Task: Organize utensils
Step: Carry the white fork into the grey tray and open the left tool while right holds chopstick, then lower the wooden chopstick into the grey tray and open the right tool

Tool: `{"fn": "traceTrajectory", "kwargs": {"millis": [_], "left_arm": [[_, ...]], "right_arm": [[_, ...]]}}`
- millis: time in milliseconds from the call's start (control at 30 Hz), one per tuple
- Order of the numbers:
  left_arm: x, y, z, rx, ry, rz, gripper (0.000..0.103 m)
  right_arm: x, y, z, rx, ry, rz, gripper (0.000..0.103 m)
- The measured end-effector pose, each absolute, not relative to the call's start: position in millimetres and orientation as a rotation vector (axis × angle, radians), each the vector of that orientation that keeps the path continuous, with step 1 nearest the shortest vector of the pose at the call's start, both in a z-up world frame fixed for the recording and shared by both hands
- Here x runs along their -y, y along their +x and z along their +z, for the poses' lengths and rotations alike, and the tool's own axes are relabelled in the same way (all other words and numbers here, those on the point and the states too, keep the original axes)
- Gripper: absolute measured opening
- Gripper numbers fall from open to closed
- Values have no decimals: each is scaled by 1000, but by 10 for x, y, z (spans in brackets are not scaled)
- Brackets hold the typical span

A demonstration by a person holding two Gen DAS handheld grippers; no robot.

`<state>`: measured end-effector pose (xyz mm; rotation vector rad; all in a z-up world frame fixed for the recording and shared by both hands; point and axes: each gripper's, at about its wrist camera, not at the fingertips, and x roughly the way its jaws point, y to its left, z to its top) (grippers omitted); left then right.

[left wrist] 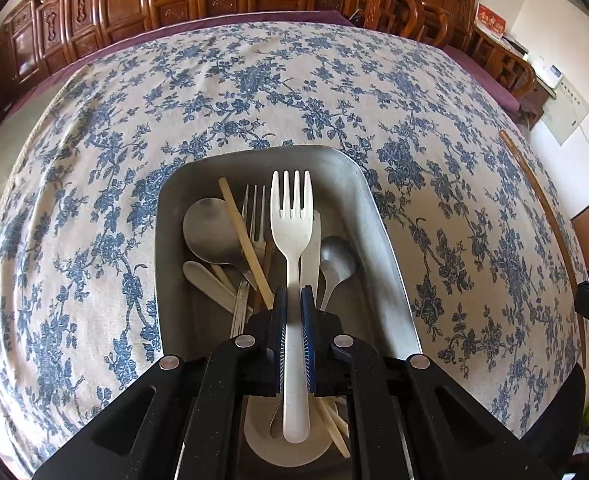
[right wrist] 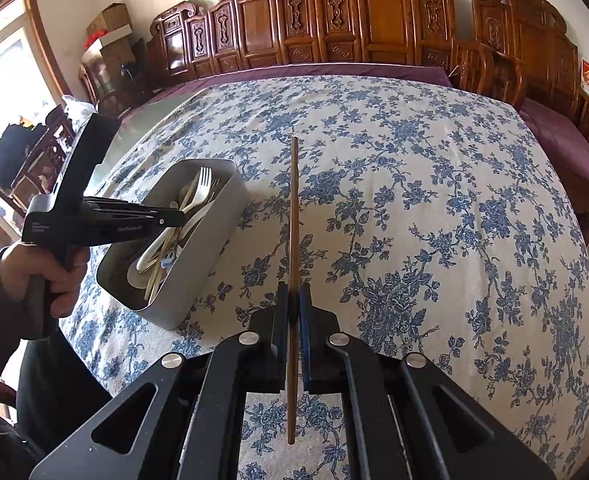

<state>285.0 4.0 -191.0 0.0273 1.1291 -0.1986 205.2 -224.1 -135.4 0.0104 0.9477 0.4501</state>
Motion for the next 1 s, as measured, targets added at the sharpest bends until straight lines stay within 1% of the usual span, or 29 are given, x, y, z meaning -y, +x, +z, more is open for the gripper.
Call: {"fn": "traceTrajectory", "kwargs": {"millis": [33, 100, 167, 300, 433, 600, 667, 700, 733, 1000], "left_arm": [[-42, 2851, -1907, -1126, 27, -199, 7], [-49, 2841, -1887, -1122, 35, -196, 13], [-77, 2805, -1838, -1108, 38, -191, 28], [-175, 2694, -1708, -1075, 36, -184, 28], [-304, 2570, -1565, -1043, 24, -174, 36], [-511, 2410, -1367, -990, 11, -151, 50], [-596, 2348, -1291, -956, 4, -141, 80], [-630, 2314, -1252, -932, 6, -135, 83], [-670, 2273, -1208, -906, 12, -130, 84], [-914, 2135, -1102, -887, -3, -106, 84]], "right_arm": [[2236, 2053, -1353, -948, 10, 451, 6], [2218, 2055, -1349, -948, 9, 454, 6], [2180, 2047, -1338, -947, 4, 459, 6], [2075, 2037, -1305, -942, -3, 474, 6], [1919, 2032, -1271, -937, -13, 495, 6], [1698, 2033, -1249, -934, -24, 523, 6], [1609, 2040, -1250, -938, -24, 533, 6], [1579, 2045, -1255, -940, -25, 536, 6], [1531, 2052, -1262, -944, -26, 540, 6], [1187, 2096, -1320, -974, 4, 586, 6]]}}
